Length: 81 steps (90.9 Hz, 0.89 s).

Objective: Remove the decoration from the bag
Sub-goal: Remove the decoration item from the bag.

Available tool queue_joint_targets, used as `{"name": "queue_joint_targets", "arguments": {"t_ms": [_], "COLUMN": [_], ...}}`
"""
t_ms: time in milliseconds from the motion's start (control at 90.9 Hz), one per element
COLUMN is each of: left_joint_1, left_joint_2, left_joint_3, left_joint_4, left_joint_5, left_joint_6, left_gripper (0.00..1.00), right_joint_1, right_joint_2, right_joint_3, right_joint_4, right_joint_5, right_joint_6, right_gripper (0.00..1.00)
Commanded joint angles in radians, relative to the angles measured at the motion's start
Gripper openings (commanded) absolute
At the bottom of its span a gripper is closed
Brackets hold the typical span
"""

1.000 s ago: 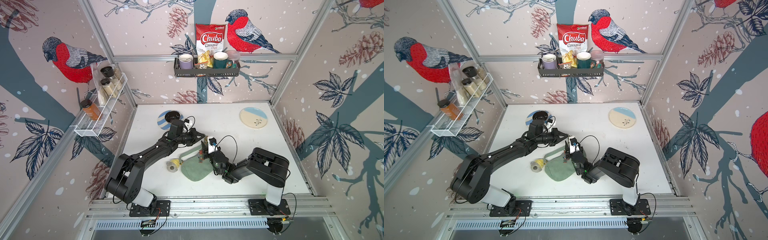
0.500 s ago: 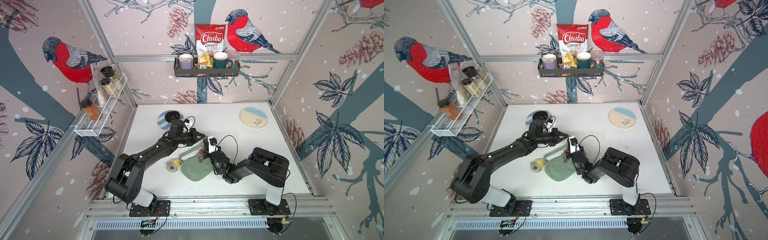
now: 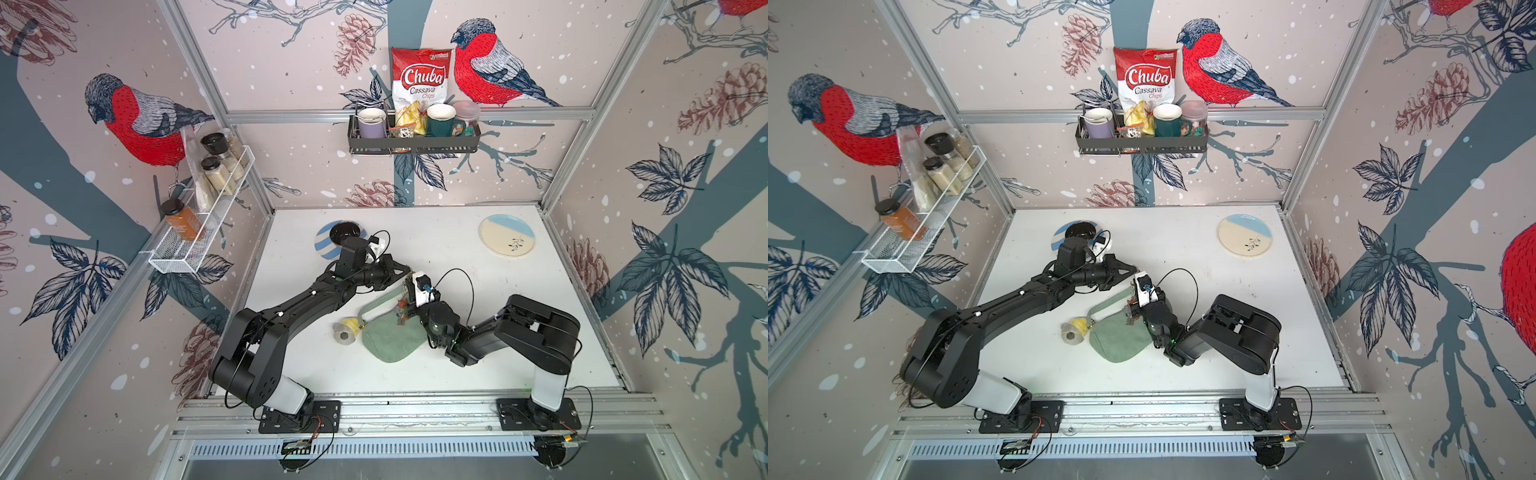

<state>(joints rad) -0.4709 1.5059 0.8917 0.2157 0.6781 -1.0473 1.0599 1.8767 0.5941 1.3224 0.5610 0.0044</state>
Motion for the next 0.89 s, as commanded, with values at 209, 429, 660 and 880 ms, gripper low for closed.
{"name": "queue_joint_targets", "arguments": {"t_ms": [209,429,660,880], "left_joint_1": [-0.018,-0.020,-0.028,-0.028], "left_joint_2": [-0.009,-0.013,-0.028,-0.037], "left_joint_3": [0.042,0.045,0.073,0.074], "left_joint_4": [-0.094,-0.124,-0.203,-0.219], "left_joint_5": [-0.004,-0.026,-0.057,-0.072], "left_joint_6": [0.091,0.122,0.184,0.211], "left_gripper": [0.00,0.00,0.00,0.00], "right_joint_1": [-0.005,-0.009,-0.035,-0.050], "right_joint_2": [-0.034,-0.089,-0.217,-0.334], "right_joint_3": [-0.010,-0.040,-0.024,0.025], "right_joint_4": [-0.043,-0.103,-0.394,-0.735], "right_joint_5": [-0.044,-0.100,-0.287,-0.398], "right_joint_6": [-0.031,-0.032,-0.009,-0.031], "right_gripper": [0.01,0.00,0.00,0.00]}}
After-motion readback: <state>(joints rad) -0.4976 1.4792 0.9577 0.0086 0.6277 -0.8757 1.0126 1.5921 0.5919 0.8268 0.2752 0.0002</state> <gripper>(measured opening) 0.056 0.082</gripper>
